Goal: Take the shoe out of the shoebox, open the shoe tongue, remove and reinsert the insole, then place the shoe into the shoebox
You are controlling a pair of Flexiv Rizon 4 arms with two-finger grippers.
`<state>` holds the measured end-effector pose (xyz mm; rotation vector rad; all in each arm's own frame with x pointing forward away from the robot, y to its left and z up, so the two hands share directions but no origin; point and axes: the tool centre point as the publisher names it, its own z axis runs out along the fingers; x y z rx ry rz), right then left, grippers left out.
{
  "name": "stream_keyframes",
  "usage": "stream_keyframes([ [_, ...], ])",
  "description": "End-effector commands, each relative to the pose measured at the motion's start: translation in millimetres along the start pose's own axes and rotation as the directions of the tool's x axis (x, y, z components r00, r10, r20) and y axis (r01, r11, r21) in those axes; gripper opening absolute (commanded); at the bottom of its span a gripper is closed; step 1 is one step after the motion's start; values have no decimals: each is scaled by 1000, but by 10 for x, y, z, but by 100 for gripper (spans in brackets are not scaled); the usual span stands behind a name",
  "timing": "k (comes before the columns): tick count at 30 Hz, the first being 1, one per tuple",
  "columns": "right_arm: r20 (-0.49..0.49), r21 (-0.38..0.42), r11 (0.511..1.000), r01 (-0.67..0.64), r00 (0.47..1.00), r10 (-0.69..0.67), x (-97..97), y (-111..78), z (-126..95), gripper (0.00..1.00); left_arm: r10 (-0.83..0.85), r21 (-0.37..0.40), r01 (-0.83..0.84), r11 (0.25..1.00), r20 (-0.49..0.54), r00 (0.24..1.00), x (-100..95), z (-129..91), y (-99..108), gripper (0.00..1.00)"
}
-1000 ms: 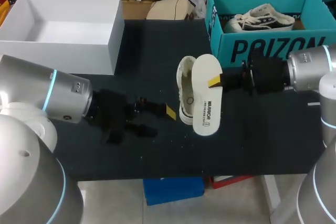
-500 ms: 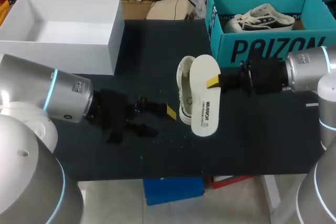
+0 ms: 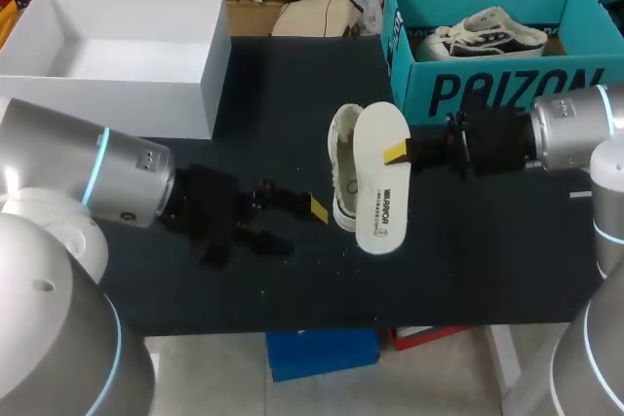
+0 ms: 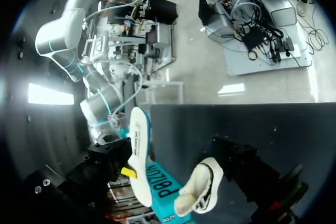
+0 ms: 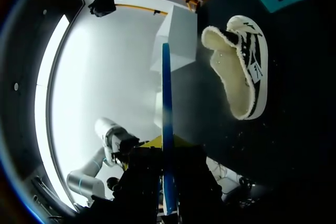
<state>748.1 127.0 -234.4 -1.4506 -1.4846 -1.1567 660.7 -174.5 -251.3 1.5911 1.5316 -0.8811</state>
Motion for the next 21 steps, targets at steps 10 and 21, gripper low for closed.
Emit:
stream_keyframes([
  [10, -30, 16, 1000, 14, 999, -14, -40, 82, 295, 0, -26, -14, 24, 1000, -150, 988, -200, -46, 32, 100],
  [21, -71, 1, 999, 42, 997, -42, -42, 235, 506, 0, -3, 4, 4, 1000, -206, 979, -403, -98, 29, 100],
])
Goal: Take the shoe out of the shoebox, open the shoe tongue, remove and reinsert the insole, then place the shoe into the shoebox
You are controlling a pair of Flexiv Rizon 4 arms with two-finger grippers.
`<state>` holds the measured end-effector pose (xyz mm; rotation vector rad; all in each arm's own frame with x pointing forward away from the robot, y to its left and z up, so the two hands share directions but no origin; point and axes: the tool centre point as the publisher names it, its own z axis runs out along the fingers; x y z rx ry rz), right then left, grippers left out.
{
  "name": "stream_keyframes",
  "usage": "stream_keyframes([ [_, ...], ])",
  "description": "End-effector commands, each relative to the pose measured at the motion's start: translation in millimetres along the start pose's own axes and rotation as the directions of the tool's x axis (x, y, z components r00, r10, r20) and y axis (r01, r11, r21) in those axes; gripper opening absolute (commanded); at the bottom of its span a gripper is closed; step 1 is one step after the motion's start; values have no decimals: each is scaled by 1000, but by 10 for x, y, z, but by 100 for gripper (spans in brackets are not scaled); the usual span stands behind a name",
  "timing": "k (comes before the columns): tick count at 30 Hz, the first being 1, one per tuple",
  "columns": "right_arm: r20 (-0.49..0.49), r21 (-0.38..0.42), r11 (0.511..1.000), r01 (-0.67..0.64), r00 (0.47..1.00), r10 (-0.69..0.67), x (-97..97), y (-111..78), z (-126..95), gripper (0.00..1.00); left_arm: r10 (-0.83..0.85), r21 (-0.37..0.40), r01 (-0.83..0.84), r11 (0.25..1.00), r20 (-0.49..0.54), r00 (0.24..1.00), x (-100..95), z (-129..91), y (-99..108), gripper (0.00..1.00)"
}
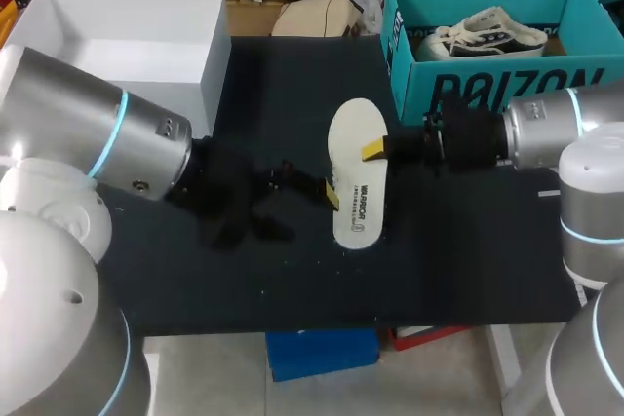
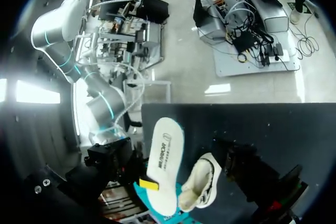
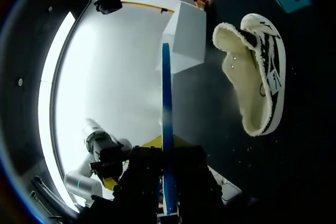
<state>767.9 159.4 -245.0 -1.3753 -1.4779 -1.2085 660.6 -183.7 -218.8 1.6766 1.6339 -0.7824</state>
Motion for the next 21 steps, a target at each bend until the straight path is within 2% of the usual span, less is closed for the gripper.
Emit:
stream_keyframes([
  [1, -10, -5, 1000, 5, 1000, -5, -46, 77, 160, 0, 2, 12, -1, 1000, -77, 997, -80, -40, 12, 100],
  [4, -6, -14, 1000, 10, 1000, -10, -67, 98, 168, 0, -3, 24, 6, 1000, -127, 992, -102, -80, 11, 100],
  [11, -6, -14, 1000, 10, 1000, -10, -67, 98, 168, 0, -13, 63, 35, 997, -317, 948, -186, -178, -10, 100],
  [17, -6, -14, 1000, 10, 1000, -10, -67, 98, 168, 0, 1, 20, 11, 1000, -502, 865, -273, -222, -20, 100],
  [21, -6, -14, 1000, 10, 1000, -10, -67, 98, 168, 0, 1, 20, 11, 1000, -502, 865, -273, -222, -20, 100],
])
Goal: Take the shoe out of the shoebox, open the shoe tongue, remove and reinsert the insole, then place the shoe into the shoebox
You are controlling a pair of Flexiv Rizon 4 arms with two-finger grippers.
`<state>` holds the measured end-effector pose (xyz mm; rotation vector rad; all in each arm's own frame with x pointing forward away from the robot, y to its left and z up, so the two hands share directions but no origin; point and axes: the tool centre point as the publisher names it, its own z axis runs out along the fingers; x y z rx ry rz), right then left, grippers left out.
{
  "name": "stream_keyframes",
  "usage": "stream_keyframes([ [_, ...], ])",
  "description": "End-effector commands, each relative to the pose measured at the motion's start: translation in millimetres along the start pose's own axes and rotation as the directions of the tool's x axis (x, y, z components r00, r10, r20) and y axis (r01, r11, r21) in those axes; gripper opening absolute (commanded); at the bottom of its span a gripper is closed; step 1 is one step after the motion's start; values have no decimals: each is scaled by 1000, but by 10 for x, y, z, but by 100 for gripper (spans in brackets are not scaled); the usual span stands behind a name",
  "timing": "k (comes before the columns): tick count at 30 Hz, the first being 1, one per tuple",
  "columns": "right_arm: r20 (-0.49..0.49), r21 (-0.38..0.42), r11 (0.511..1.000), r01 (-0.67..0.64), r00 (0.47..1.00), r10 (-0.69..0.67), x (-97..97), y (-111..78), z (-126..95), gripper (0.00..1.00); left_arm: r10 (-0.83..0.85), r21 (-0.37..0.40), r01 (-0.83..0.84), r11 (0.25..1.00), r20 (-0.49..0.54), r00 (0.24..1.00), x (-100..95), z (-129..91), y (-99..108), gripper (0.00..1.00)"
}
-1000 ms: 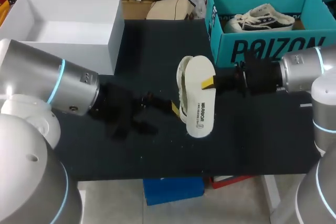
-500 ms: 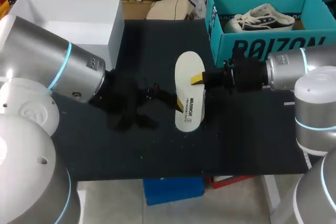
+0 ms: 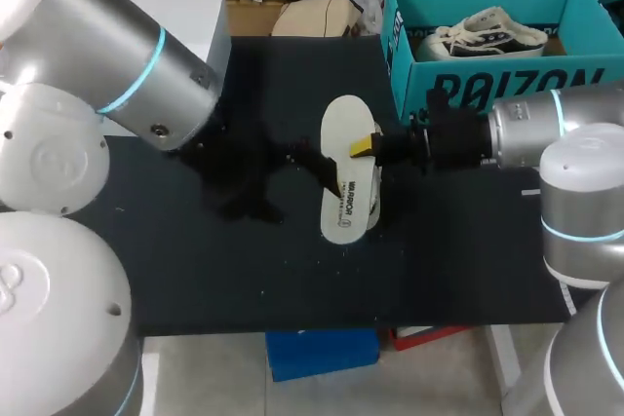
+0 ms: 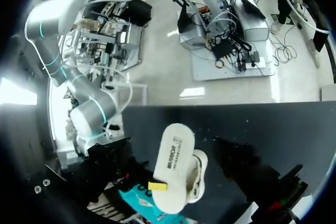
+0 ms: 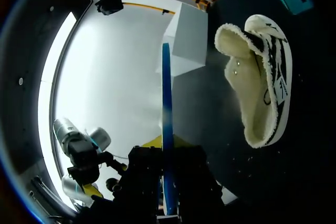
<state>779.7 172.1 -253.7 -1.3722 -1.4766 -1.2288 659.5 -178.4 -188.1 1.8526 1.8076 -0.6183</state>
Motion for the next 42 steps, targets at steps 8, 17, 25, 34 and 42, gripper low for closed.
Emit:
stream_keyframes([
  [8, 1, -2, 1000, 0, 1000, 0, -3, -3, 15, 0, -3, -8, 1, 1000, -268, 963, -59, -9, -25, 100],
  [17, 1, -2, 1000, 0, 1000, 0, -3, -3, 15, 0, 17, 7, -16, 1000, -248, 969, -102, 31, 28, 100],
  [25, 1, -2, 1000, 0, 1000, 0, -3, -3, 15, 0, 62, 31, -55, 998, -258, 964, -201, 116, 214, 100],
  [34, 1, -2, 1000, 0, 1000, 0, -3, -3, 15, 0, 51, 58, -33, 998, -351, 935, -319, 187, 377, 100],
  [42, 1, -2, 1000, 0, 1000, 0, -3, -3, 15, 0, 127, 73, -108, 991, -373, 919, -412, 276, 367, 100],
])
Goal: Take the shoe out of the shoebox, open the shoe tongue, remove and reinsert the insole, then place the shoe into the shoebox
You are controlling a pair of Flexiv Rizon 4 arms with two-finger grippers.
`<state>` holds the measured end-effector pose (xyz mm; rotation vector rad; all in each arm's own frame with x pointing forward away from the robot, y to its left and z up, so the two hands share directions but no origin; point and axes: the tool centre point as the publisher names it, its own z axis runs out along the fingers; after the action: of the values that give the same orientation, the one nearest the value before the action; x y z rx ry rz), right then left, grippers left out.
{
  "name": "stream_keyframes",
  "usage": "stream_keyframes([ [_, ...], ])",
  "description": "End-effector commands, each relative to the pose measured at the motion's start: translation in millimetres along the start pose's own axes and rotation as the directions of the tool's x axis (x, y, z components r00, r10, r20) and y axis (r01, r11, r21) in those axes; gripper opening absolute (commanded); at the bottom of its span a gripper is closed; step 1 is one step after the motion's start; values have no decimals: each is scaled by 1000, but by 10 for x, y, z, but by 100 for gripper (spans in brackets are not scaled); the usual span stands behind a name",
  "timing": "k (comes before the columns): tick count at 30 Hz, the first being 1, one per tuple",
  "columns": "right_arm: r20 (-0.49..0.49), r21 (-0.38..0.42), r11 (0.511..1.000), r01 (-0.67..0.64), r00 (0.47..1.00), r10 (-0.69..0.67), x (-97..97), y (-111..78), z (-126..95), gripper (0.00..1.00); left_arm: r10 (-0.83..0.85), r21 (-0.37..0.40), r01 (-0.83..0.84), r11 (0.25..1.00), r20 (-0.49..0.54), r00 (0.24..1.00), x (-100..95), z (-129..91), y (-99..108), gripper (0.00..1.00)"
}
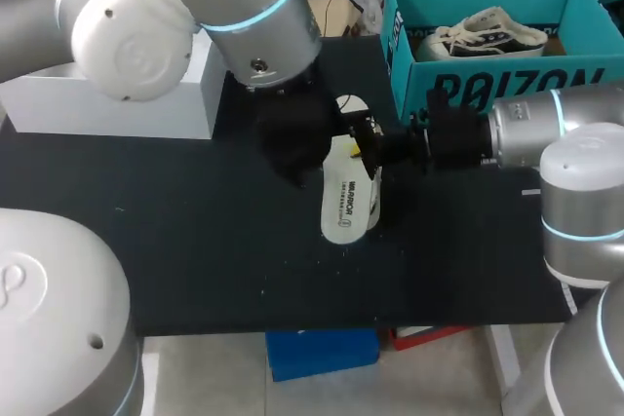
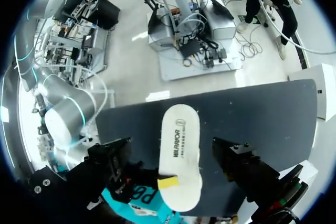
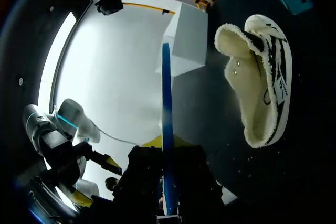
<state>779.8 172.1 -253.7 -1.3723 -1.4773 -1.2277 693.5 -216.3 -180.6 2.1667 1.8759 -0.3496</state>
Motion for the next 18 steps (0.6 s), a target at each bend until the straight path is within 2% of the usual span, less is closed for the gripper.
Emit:
stream_keyframes([
  [1, 0, -3, 1000, 0, 1000, 0, -3, -4, 15, 0, 9, 2, -9, 1000, -87, 996, -104, 76, 37, 100],
  [8, 0, -3, 1000, 0, 1000, 0, -3, -4, 15, 0, 10, -6, -10, 1000, -111, 994, -87, 53, 125, 100],
  [18, 0, -3, 1000, 0, 1000, 0, -3, -4, 15, 0, 11, -4, -12, 1000, -105, 994, 13, -78, 513, 100],
])
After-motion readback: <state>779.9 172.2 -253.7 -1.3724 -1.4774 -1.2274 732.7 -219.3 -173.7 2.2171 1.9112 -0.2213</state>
